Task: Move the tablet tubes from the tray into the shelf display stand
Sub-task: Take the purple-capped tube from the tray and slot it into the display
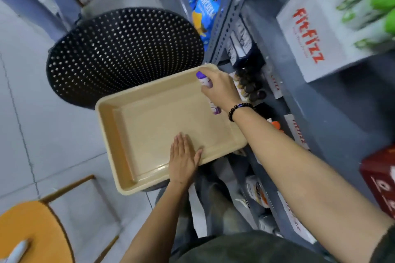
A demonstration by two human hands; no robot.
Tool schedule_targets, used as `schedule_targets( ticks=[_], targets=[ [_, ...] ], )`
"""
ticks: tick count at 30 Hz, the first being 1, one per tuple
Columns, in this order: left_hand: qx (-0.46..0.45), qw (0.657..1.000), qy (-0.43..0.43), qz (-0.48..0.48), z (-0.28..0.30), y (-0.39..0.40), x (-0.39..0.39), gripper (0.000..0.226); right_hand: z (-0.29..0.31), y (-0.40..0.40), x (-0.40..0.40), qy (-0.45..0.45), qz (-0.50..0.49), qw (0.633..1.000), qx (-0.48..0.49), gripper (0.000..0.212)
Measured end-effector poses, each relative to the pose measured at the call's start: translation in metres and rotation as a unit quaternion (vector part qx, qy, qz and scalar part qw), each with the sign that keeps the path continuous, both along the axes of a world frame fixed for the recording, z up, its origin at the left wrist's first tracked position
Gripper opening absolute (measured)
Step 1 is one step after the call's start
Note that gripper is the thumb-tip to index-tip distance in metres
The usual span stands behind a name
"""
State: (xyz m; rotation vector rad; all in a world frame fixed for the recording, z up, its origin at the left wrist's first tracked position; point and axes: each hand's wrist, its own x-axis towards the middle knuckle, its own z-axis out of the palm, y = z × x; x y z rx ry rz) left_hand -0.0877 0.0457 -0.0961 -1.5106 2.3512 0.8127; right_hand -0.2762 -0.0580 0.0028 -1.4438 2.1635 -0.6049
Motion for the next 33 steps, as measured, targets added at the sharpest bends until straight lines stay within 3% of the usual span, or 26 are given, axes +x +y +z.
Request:
schedule_targets(
  ticks=[2,7,13,15,22,27,33],
  targets=[
    [0.003,1.000,-0.004,-0.018,0.006,-0.006,0.001,0.109,0.025,0.014,-0.003,0.013,-0.046,0.998,-0.042,0.049],
    [-0.055,0.989,0.069,-0.116,0.047,-0.030,-0.025,0.069,0.101,0.066,-0.014,0.072,-0.165,0.976,-0.122,0.048],
    [-0.117,0.934,0.259,-0.216,0.126,-0.025,-0.092,0.062,0.182,0.151,-0.022,0.116,-0.289,0.924,-0.221,0.046],
    [-0.117,0.918,0.286,-0.248,0.146,-0.017,-0.110,0.071,0.201,0.180,-0.029,0.125,-0.328,0.903,-0.248,0.046],
    [-0.156,0.865,0.267,-0.396,0.177,0.020,-0.181,0.109,0.241,0.268,-0.054,0.159,-0.423,0.846,-0.284,0.045],
    [-0.147,0.864,0.185,-0.444,0.171,0.048,-0.222,0.072,0.249,0.314,-0.072,0.118,-0.481,0.816,-0.298,0.042],
    [-0.179,0.863,0.142,-0.449,0.163,0.054,-0.229,0.071,0.256,0.335,-0.088,0.080,-0.507,0.812,-0.279,0.036]
  ],
)
